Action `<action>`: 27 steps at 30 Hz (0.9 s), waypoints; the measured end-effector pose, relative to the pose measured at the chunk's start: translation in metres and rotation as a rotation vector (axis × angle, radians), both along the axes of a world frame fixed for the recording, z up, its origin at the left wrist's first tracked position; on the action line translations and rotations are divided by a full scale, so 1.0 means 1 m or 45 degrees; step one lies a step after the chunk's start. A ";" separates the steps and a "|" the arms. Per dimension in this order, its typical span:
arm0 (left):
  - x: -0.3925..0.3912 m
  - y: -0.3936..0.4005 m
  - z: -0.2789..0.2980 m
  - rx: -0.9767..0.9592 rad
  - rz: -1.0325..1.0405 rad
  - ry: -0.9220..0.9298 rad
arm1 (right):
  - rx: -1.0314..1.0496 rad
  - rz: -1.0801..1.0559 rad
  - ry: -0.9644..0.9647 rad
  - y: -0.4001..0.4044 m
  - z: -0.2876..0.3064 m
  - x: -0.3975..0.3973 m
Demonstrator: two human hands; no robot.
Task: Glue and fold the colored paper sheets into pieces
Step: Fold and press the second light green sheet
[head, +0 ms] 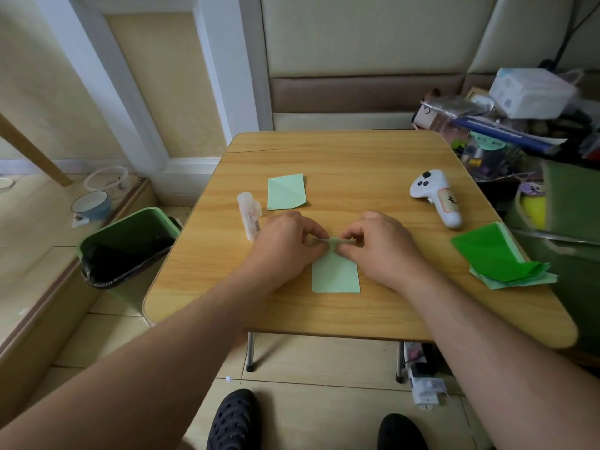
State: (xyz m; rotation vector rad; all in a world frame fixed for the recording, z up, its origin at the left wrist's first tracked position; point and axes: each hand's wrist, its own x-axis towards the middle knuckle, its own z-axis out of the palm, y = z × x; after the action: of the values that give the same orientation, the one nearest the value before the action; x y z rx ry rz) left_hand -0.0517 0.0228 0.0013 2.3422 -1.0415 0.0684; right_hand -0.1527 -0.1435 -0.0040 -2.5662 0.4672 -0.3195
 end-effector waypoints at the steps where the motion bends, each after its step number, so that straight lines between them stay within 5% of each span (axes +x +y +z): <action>1: -0.001 -0.001 0.000 0.001 0.003 0.001 | -0.005 0.005 -0.009 0.002 -0.001 0.001; 27: 0.005 -0.005 0.001 0.034 0.046 0.013 | 0.017 -0.061 -0.040 -0.011 -0.003 0.003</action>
State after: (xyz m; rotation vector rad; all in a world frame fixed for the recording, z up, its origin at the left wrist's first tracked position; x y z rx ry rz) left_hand -0.0468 0.0181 0.0022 2.3831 -1.0006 0.0568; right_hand -0.1502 -0.1546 -0.0074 -2.5366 0.5176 -0.3722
